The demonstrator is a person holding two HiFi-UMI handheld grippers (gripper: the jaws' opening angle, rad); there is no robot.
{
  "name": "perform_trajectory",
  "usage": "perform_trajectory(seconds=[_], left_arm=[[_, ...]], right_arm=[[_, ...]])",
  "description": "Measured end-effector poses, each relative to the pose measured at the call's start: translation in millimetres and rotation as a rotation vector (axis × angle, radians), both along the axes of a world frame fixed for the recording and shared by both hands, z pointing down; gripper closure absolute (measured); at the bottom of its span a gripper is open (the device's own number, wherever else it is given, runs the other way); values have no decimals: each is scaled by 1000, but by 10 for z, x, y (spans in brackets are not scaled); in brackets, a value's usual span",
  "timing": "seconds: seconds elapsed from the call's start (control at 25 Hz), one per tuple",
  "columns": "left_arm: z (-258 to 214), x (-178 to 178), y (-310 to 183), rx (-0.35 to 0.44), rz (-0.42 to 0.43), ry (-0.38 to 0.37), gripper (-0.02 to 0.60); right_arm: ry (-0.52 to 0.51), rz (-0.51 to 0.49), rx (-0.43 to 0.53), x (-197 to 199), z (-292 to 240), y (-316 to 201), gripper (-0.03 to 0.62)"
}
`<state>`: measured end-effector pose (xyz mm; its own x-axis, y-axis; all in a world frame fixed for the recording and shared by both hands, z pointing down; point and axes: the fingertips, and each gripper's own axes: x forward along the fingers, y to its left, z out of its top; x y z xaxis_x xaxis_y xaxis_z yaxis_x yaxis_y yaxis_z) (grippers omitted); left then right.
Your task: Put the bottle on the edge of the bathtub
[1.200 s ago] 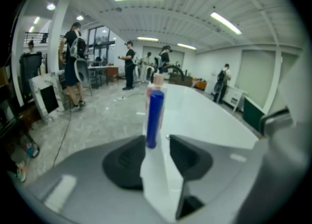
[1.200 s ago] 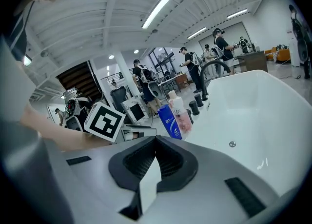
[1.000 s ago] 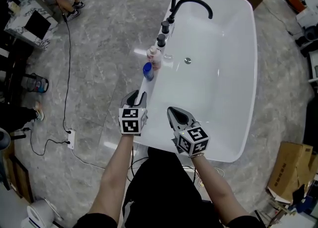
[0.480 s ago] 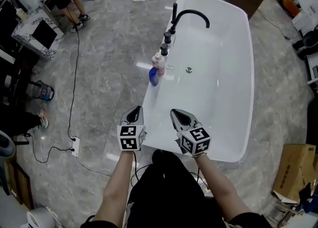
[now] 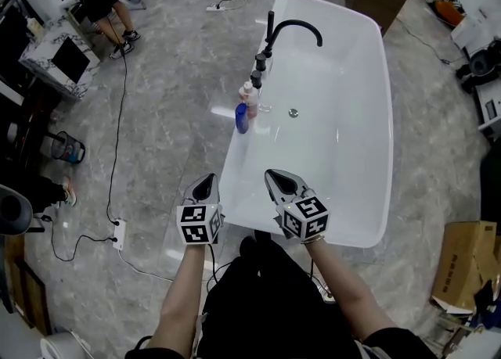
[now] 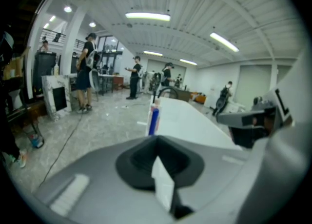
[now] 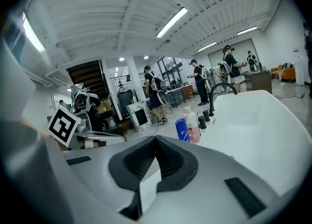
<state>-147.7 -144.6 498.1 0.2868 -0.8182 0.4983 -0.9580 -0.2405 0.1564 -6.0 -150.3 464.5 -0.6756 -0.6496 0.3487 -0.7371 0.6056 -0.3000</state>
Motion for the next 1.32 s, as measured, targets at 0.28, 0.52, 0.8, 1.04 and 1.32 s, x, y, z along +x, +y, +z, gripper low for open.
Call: perform_trajectory(seconds=[0.28,0.52,0.8,1.04,1.32], left_arm=[[-101,-6,239,19,23,3,575],[-110,-48,377,19,26,2,575],[-159,-96,387,36,30,-3,575],[-176,-127,378,44,26,-3,575],[-181,-146,399,30,11,29,575]], right_arm=[[20,-14,19,-60,-60,196,592],[21,-8,24,-88,-68,289,592],[28,0,18,-86,-44,319,592],[21,2,19,-108,-31,332,592],[10,-11,23,-174,-80,332,592]])
